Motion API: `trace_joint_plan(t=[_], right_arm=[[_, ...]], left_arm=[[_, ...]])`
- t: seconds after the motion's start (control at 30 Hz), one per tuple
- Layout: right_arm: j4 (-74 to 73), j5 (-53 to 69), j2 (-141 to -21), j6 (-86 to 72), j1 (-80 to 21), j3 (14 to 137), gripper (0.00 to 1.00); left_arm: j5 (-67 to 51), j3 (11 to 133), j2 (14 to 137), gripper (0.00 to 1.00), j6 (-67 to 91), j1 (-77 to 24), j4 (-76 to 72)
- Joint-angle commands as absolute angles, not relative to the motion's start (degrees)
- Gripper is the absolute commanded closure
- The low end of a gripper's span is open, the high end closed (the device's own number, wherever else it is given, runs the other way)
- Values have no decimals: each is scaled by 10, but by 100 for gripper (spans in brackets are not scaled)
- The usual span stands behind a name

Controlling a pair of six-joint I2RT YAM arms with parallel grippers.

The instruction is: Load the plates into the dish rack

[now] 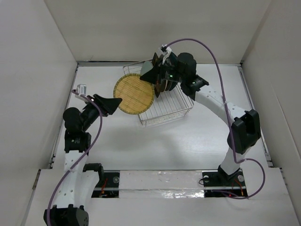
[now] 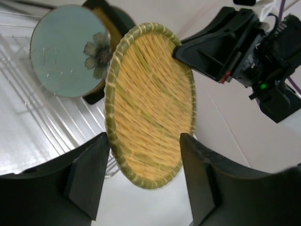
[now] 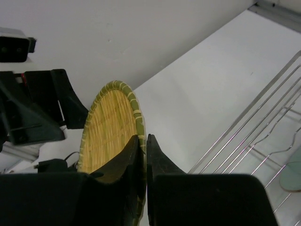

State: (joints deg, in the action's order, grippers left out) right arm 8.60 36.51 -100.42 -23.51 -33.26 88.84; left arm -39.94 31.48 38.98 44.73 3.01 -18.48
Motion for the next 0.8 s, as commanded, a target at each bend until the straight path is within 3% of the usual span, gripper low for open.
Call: trace_joint_plan(t=[0.0, 0.03, 0.07, 0.17, 0.27, 0.5, 0.77], right_arm=[[101, 307, -990, -236, -306, 949, 100], [90, 286, -992, -236, -299, 968, 100], [84, 276, -995, -236, -293, 976, 100], [51, 189, -1004, -208, -285, 1014, 100], [-17, 71, -1042, -147, -309, 1083, 100], [-124, -201, -1192, -13, -373, 1288, 100], [-131, -332, -1285, 26, -394, 1343, 100]], left_arm=[[-372, 381, 379, 41, 353, 11, -169], [-360, 390, 380, 34, 341, 11, -142], [-344, 396, 380, 20, 315, 5, -127], [-274, 421, 381, 1, 279, 5, -69], [-229, 439, 383, 1, 237, -3, -33], [-6, 447, 330, 1, 148, -127, 19], [-11, 401, 320, 4, 150, -135, 4]])
